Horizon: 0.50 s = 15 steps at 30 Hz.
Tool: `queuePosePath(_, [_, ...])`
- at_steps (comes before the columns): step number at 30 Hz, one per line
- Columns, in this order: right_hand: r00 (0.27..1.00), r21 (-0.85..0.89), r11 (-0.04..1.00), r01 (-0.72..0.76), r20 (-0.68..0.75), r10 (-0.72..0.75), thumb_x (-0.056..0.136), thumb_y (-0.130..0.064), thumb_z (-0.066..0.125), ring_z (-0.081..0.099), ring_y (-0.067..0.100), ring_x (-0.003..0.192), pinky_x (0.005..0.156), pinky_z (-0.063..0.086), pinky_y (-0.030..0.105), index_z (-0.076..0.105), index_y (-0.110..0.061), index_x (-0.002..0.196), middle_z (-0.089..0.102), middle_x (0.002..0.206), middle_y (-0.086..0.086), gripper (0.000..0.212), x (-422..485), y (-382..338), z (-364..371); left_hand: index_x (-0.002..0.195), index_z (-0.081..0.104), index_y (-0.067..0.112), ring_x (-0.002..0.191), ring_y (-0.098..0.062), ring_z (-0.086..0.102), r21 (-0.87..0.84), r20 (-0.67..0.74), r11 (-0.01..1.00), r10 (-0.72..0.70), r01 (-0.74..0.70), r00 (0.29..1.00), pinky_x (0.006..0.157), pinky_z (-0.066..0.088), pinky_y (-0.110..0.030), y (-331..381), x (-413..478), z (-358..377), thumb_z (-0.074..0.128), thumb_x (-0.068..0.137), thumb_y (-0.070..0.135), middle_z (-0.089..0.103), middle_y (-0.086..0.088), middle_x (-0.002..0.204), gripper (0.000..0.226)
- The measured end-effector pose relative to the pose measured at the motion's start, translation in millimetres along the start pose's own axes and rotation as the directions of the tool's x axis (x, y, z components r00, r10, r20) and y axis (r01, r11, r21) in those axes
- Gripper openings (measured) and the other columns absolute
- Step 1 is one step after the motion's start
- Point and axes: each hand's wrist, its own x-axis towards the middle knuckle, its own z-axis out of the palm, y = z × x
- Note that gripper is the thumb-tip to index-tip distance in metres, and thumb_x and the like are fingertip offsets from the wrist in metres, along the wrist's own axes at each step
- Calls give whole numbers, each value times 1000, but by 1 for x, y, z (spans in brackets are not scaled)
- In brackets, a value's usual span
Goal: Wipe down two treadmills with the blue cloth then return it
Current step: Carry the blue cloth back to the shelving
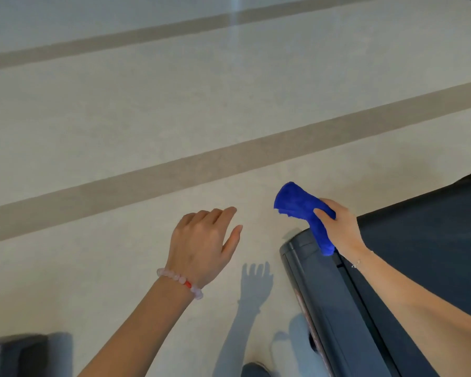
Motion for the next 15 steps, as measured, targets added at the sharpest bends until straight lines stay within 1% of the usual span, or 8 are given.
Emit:
queuePosePath(2, [1000,85,996,-14,1,14,94,-13,47,62,14,93,80,51,30,61,-20,114,66,100,-7,25,-4,-37,-14,104,66,15,59,-20,63,-1,-21,1000,-28,28,999,56,49,-31,0,15,-29,36,91,38,68,4,76,40])
queuePosePath(4, [999,191,981,-26,-16,30,94,-12,49,62,9,90,76,50,24,61,-21,109,66,98,-9,22,-11,-74,-27,104,67,15,57,-20,62,-9,-36,998,-55,55,998,52,47,-29,2,29,-56,36,90,37,68,5,75,40])
queuePosePath(6, [998,282,959,-30,-43,44,94,-12,50,62,4,85,70,49,17,60,-28,103,66,95,-12,21,-18,-110,-37,103,68,15,55,-19,62,-6,-55,997,-76,76,996,51,46,-28,1,40,-83,37,90,37,68,6,75,40])
queuePosePath(7, [997,316,948,-30,-57,50,94,-12,51,62,3,84,68,49,16,60,-30,100,66,95,-12,21,-22,-127,-42,102,68,15,55,-19,61,-2,-64,996,-84,84,994,50,45,-28,-1,46,-97,38,89,37,69,6,75,40])
queuePosePath(9, [995,371,928,-30,-81,65,94,-13,51,63,6,87,72,50,19,61,-30,98,67,96,-9,20,-26,-158,-49,101,69,15,54,-20,61,4,-78,996,-91,91,993,50,44,-27,-7,59,-124,38,89,37,69,6,74,39])
queuePosePath(11, [992,406,913,-40,-94,86,94,-14,51,63,10,92,77,51,24,63,-25,105,68,101,-6,19,-28,-186,-53,100,69,14,52,-19,60,14,-91,996,-86,88,992,48,42,-26,-16,73,-150,39,89,36,68,5,73,39])
queuePosePath(13, [989,433,901,-44,-109,101,94,-15,52,63,11,96,80,51,26,63,-21,110,68,103,-6,20,-28,-213,-58,101,69,14,51,-19,60,19,-99,996,-81,83,992,48,41,-24,-26,88,-174,38,90,36,69,4,73,40])
queuePosePath(15, [985,455,889,-47,-128,117,94,-16,52,63,11,96,82,51,29,63,-24,106,68,102,-7,18,-26,-242,-63,102,69,14,52,-18,62,3,-93,997,-77,78,993,48,43,-24,-33,106,-197,38,90,37,70,3,75,41])
